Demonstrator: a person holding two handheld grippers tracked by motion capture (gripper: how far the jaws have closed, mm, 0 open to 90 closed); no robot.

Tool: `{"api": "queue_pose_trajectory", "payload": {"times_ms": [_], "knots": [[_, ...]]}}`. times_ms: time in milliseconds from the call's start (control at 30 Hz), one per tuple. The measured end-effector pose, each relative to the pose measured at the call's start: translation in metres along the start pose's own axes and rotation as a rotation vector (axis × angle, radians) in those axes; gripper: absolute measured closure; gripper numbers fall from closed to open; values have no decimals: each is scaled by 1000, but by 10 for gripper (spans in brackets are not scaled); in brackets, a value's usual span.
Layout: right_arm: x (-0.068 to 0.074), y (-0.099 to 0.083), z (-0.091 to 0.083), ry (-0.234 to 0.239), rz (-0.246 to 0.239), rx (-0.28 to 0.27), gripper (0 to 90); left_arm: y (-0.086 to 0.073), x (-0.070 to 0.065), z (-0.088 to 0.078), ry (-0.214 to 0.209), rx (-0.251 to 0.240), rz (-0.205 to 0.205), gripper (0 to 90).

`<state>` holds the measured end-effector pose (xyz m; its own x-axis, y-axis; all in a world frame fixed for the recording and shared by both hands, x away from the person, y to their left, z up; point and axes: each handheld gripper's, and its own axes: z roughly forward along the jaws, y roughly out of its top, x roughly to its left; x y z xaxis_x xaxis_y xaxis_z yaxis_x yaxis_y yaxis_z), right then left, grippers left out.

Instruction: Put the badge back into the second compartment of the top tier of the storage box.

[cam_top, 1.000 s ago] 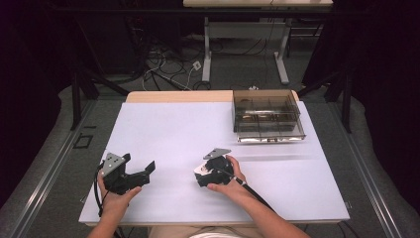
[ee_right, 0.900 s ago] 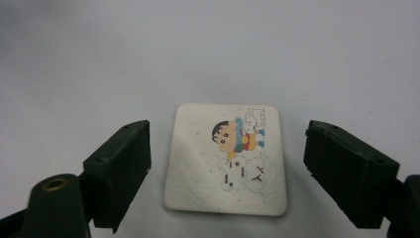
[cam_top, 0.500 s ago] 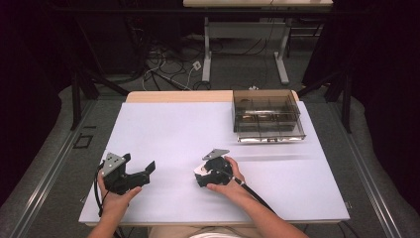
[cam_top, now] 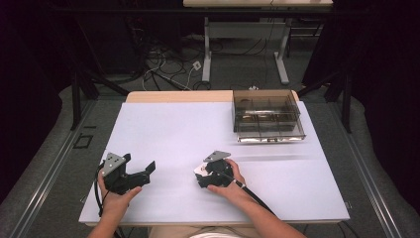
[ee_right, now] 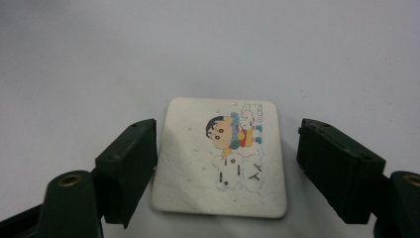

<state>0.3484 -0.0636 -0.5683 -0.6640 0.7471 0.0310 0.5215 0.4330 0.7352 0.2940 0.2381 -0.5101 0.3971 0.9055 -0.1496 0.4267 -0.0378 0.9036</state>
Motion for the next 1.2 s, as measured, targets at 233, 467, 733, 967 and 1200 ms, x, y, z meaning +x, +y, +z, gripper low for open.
{"api": "queue_pose_trajectory", "payload": {"times_ms": [233,467,733,967,1200], "knots": [[2,-3,1,-6,-16,-28,259,0,0,0,0,3,4,38],[3,-3,-1,1,-34,-24,299,0,0,0,2,1,1,40],[3,-3,-1,1,-35,-26,319,0,0,0,4,1,3,43],[3,-3,-2,-2,-36,-27,324,0,0,0,4,1,3,43],[3,-4,-1,-9,-22,-46,328,0,1,1,5,1,5,43]]}}
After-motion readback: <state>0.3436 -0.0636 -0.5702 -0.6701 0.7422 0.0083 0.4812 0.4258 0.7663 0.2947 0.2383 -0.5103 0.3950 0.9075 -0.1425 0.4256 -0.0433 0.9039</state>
